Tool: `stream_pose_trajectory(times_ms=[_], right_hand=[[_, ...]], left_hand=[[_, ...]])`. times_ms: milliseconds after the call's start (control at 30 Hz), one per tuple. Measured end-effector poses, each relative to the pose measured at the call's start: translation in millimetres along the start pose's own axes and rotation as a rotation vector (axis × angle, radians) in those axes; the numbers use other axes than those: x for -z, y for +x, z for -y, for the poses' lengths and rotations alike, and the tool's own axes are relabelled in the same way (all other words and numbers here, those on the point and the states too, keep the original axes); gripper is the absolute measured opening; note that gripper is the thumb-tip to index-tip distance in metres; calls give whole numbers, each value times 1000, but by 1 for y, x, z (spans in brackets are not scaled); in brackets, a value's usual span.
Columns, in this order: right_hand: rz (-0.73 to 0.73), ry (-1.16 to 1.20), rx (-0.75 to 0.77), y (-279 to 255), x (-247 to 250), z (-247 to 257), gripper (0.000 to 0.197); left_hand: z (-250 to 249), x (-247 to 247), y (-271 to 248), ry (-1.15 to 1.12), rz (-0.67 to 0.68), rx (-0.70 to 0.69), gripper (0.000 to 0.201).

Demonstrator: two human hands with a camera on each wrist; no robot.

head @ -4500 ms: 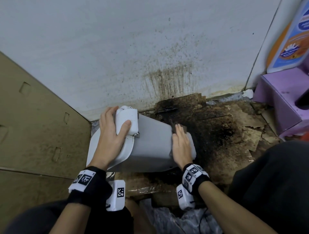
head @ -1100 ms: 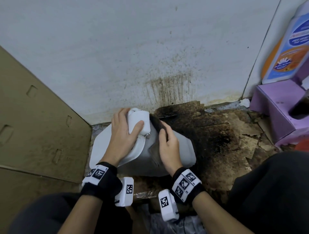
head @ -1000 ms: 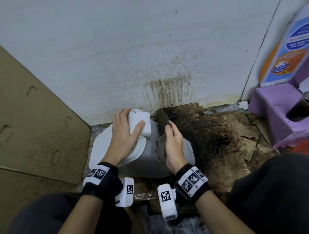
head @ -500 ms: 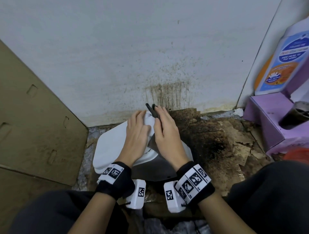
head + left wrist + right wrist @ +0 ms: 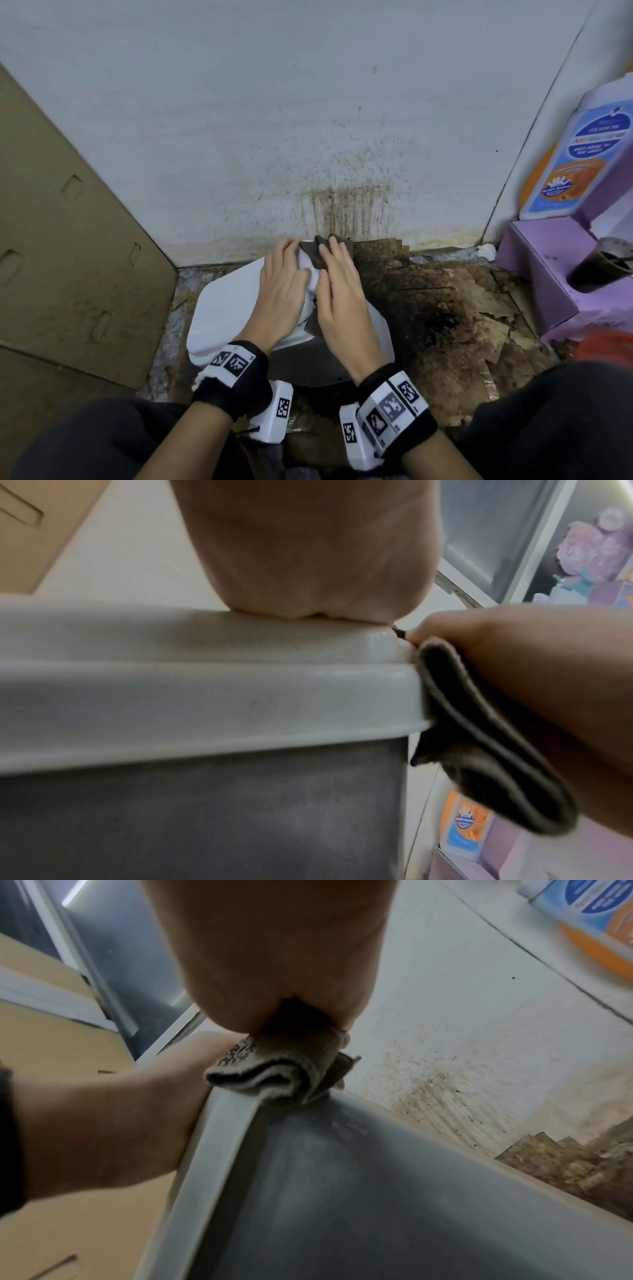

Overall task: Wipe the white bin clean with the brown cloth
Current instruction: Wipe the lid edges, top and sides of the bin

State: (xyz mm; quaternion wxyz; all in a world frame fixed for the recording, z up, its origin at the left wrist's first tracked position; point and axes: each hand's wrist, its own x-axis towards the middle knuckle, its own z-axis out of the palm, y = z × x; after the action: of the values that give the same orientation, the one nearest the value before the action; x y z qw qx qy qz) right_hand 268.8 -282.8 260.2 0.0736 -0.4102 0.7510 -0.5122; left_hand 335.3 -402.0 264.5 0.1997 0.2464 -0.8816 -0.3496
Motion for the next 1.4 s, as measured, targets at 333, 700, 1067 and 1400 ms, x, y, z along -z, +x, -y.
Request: stream_pose_trajectory(times_ms=[333,700,1067,1400], right_hand=[[-61,227,-346,24,34,-6,47],[-161,213,-458,15,79,-48,41],[-232,-56,-459,-9,110,-105,44],[-197,-215,-205,-15,100,-109,43]], left_hand=[[-22,-20,5,24,6,6,58],[0,9,-4,-175,-205,145,41],[60,-7,-32,13,46,512,73],[58,-17,-27,19,28,503,74]])
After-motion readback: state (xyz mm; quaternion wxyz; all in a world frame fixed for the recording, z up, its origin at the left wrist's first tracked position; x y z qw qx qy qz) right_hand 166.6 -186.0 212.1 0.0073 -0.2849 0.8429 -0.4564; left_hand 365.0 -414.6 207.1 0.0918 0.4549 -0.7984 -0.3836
